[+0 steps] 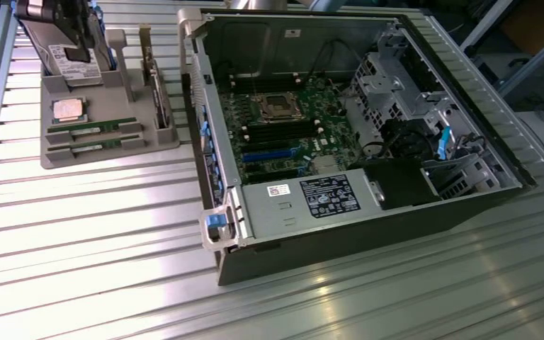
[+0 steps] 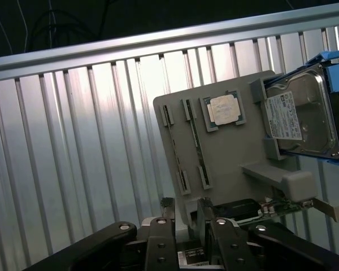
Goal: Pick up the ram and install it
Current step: 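Pick up the ram and move it above insertion slot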
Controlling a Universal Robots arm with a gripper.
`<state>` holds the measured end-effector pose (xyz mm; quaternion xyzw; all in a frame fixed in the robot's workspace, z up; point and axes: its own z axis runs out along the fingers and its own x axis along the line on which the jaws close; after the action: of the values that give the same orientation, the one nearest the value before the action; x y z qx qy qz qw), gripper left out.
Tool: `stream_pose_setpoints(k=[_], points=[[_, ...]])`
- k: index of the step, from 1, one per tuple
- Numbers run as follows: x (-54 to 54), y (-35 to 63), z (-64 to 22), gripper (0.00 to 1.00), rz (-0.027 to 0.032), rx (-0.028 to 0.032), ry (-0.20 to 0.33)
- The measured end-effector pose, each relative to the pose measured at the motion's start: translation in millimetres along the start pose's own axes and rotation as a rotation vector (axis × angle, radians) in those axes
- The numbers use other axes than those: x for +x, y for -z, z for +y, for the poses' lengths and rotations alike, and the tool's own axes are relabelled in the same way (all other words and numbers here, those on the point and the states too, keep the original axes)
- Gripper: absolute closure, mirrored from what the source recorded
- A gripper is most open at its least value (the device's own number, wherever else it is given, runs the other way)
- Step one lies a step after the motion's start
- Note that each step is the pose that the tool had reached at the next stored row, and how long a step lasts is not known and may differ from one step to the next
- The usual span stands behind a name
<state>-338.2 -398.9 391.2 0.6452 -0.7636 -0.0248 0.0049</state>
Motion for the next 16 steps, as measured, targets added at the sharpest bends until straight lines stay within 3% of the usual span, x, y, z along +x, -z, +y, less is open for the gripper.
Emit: stream_pose_setpoints(k=[16], points=[[0.2,-8.0,-0.3,0.7,0.0001,-0.0001,0.0]])
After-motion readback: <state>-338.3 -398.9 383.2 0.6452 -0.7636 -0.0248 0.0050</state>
